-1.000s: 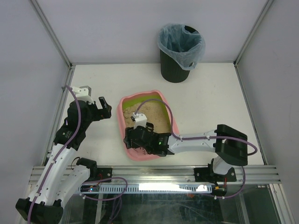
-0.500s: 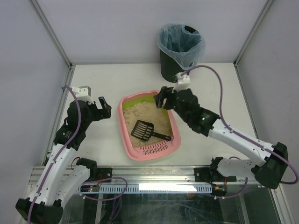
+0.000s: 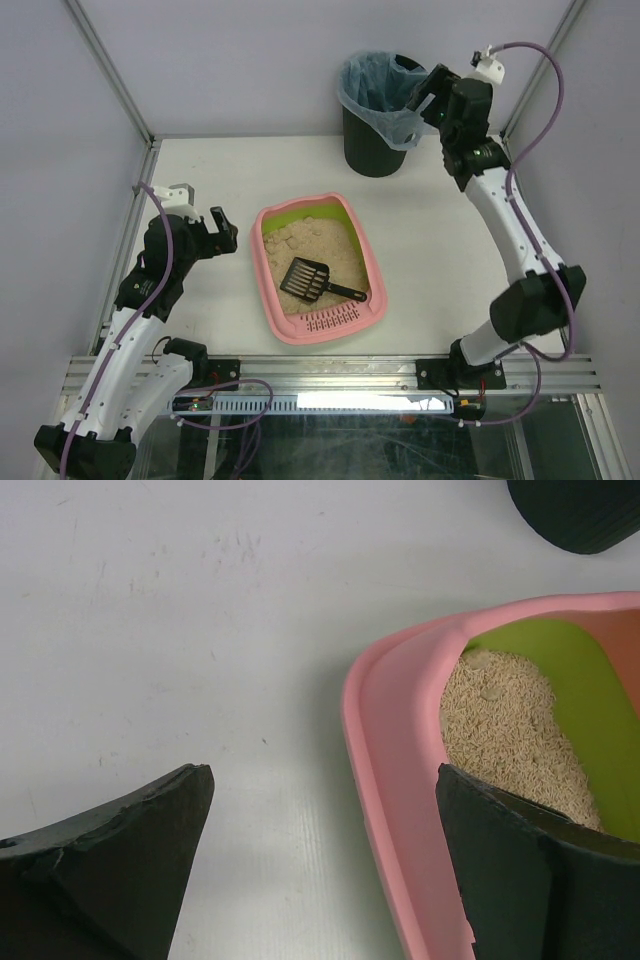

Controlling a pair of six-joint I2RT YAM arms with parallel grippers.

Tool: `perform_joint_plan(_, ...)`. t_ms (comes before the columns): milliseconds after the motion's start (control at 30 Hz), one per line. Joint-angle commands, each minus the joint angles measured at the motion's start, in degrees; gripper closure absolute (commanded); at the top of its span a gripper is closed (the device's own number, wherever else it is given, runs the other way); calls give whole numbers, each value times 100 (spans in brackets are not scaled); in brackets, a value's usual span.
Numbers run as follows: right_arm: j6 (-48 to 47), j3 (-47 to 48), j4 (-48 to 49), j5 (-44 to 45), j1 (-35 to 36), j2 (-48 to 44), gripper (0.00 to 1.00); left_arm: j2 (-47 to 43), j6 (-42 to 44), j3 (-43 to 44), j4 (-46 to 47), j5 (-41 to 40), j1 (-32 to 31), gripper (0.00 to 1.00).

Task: Clean the litter box

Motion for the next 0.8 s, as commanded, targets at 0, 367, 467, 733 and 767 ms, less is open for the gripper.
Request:
perform_joint_plan(0, 183, 1142, -546, -631, -438, 1111, 18, -23, 87, 164, 163, -21, 57, 1)
perform_joint_plan(367, 65, 3535, -1440, -1707, -827, 3375, 18, 15, 92, 156, 156, 0, 132, 1)
perform_joint_plan(467, 76, 3708, -1608, -1762, -856, 3587, 22, 21, 96, 156, 157, -4, 160, 1)
perform_joint_plan(733, -154, 3083, -1482, -888, -895, 2929, 57, 90, 97, 165, 154, 66, 211, 1)
perform_joint_plan(767, -176, 3067, -1484, -818, -917, 2856, 61, 91, 92, 159, 154, 76, 215, 1)
